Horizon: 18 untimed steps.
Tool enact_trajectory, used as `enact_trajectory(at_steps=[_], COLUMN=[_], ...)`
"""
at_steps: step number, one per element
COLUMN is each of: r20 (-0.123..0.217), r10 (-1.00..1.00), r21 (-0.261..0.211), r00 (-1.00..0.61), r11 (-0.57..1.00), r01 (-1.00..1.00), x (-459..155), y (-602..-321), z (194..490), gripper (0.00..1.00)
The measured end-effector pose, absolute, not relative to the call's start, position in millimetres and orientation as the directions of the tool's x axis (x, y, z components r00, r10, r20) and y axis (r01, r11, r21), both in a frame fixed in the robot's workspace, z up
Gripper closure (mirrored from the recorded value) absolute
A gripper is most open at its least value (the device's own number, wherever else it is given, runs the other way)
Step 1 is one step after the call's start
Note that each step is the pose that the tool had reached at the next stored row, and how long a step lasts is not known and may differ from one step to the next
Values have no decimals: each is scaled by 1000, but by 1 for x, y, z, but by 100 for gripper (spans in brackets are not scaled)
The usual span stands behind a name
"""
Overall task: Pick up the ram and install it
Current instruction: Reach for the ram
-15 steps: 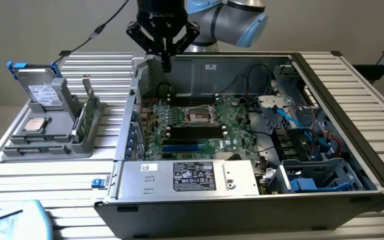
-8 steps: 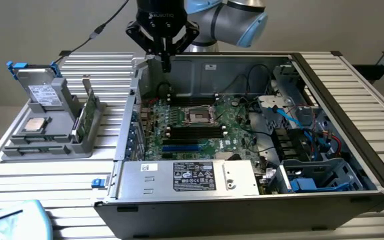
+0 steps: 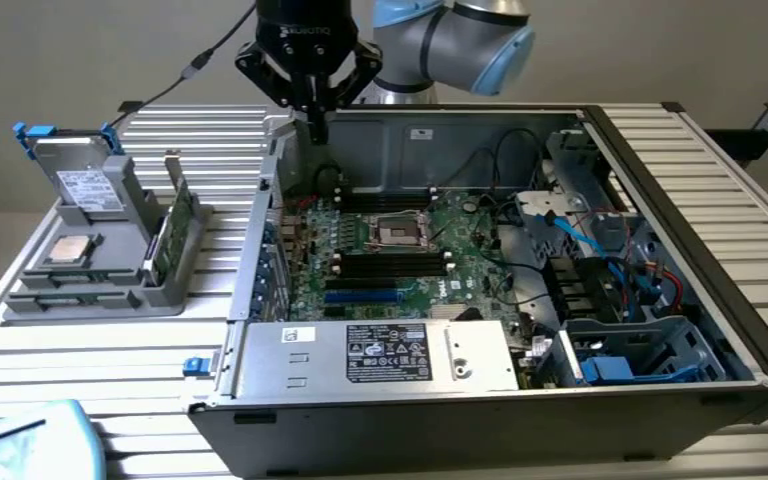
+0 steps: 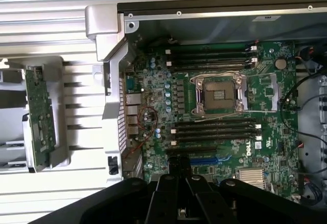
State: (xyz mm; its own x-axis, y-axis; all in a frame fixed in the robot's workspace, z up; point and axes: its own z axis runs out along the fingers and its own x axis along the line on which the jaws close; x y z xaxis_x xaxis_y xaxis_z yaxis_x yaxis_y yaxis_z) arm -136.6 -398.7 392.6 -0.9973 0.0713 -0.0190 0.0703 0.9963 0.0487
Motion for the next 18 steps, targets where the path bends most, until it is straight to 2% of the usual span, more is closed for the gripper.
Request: enact_trajectory(at_steps=[18], r20=[-19], r10=[71], r21=[49], r00=[-997], r11=[996], r01=[70], x=[-196], y=[-399], z=[393], gripper=[89])
